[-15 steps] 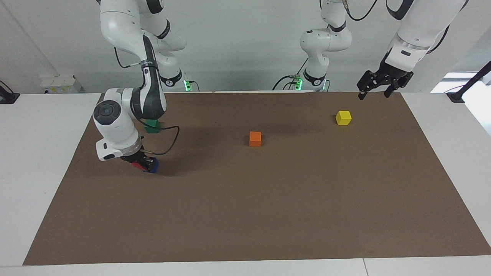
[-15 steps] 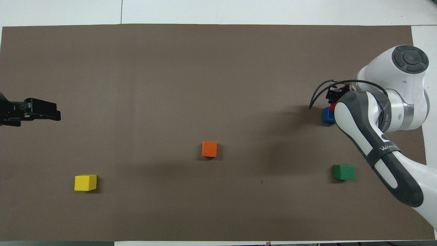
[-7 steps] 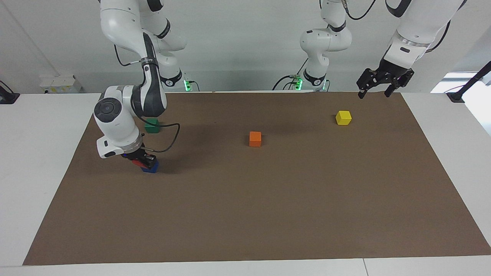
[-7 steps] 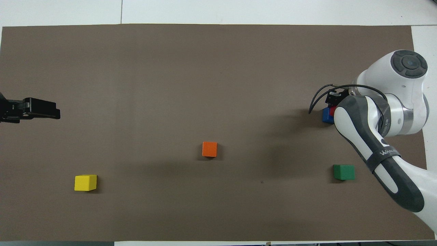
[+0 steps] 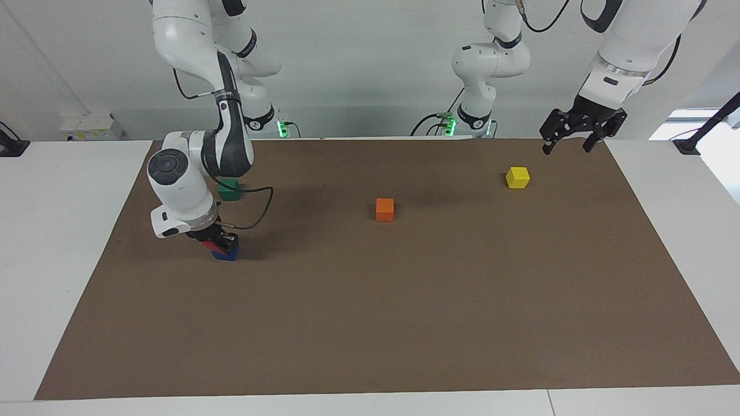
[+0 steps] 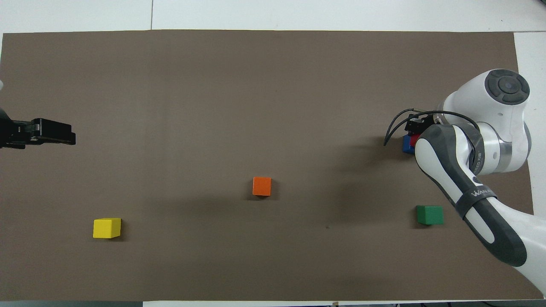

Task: Transfer red block to right arm and stack on blue block
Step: 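Lower the red block onto the blue block with the right gripper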

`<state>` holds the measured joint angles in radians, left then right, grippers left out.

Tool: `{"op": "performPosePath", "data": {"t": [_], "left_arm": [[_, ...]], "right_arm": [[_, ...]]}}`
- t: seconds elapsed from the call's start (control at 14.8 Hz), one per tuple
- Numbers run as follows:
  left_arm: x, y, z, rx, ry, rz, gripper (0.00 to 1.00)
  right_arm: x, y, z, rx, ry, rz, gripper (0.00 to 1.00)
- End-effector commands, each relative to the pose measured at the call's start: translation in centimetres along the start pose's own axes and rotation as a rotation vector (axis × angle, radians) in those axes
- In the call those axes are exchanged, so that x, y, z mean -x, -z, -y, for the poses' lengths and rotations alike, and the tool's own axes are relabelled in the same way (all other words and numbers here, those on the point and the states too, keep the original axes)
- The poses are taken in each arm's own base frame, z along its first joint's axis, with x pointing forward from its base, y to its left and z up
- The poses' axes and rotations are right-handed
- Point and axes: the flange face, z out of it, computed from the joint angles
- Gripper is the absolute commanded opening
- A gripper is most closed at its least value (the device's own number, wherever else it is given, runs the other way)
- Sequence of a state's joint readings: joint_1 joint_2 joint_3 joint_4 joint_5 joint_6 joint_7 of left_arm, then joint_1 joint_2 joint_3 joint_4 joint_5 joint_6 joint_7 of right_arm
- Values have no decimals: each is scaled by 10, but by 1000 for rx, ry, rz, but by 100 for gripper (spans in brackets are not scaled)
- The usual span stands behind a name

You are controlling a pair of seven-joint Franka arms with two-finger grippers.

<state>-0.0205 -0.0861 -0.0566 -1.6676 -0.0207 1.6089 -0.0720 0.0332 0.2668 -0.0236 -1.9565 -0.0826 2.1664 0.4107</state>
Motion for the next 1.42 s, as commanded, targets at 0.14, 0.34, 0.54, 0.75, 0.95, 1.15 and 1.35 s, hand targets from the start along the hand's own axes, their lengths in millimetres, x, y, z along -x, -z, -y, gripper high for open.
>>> {"op": "performPosePath", "data": {"t": [0.14,0.34,0.54,0.75,0.95,1.15,1.35], "left_arm": [[2,1,-10,-28,-34,12,100],[2,0,-7,-28,-23,13,100],[2,0,-1,-28,-13,15,100],[2,0,-1,-28,-13,15,100],[2,0,-1,-28,-13,15,100],[2,0,-1,-28,-13,15,100],[2,0,-1,-28,-13,15,100]], "right_arm": [[9,4,-1,-6,-13,-15,0],[9,4,-1,-6,-12,-15,6],[9,4,-1,-6,-10,-15,56],[9,5,0,-7,-9,-16,75],[9,6,0,-7,-9,-18,75],[8,6,1,-8,-9,-19,75],[6,9,0,-10,-8,-25,76]]}}
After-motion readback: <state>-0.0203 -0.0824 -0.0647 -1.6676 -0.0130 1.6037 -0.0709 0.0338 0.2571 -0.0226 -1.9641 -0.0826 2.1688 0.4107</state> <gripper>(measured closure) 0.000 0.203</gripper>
